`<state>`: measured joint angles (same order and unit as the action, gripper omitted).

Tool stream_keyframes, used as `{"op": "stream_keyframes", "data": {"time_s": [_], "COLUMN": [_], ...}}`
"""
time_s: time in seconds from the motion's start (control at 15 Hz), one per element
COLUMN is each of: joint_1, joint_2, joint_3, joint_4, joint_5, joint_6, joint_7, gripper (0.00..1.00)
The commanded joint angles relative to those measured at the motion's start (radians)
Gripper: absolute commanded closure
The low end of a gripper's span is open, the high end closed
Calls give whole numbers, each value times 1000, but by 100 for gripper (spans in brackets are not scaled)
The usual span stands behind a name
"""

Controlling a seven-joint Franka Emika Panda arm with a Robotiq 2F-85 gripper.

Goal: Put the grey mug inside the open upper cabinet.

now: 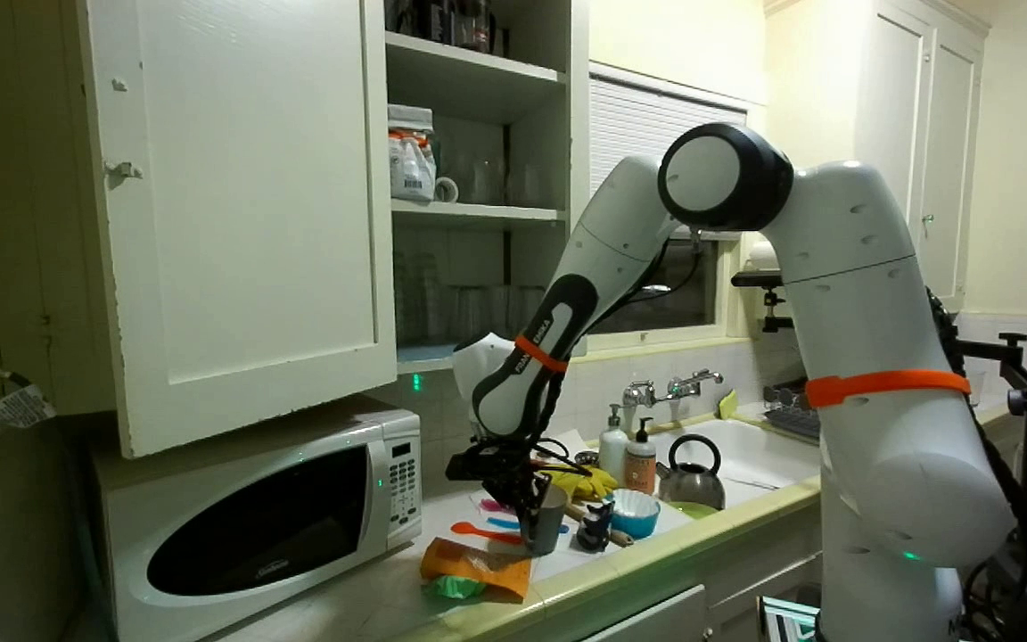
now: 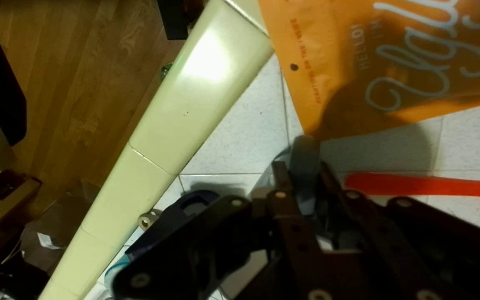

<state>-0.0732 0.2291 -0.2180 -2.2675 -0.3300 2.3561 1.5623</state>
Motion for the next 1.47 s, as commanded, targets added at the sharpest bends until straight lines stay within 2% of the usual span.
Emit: {"op": "stream_keyframes", "data": {"time_s": [0.0,0.13,0.4,0.6,1.0,1.2,1.27,1.33,1.4], "joint_1": [-1,0,-11,-17,-35,-44,-58,-61,-64], "joint_2": [-75,-96,-158,-222,-418,-521,-425,-449,-454], "joint_3": [-7,-5,15,18,54,88,90,99,103], "joint_4": [-14,-6,-20,-25,-46,-50,-15,-16,-17], "joint_5": [-31,-47,-29,-50,-111,-66,-74,-71,-71], "joint_6": [-23,-45,-65,-126,-337,-458,-402,-417,-417], "joint_7": [-62,-96,-264,-372,-527,-610,-564,-571,-571], "gripper": [95,95,95,95,95,95,95,81,81]}}
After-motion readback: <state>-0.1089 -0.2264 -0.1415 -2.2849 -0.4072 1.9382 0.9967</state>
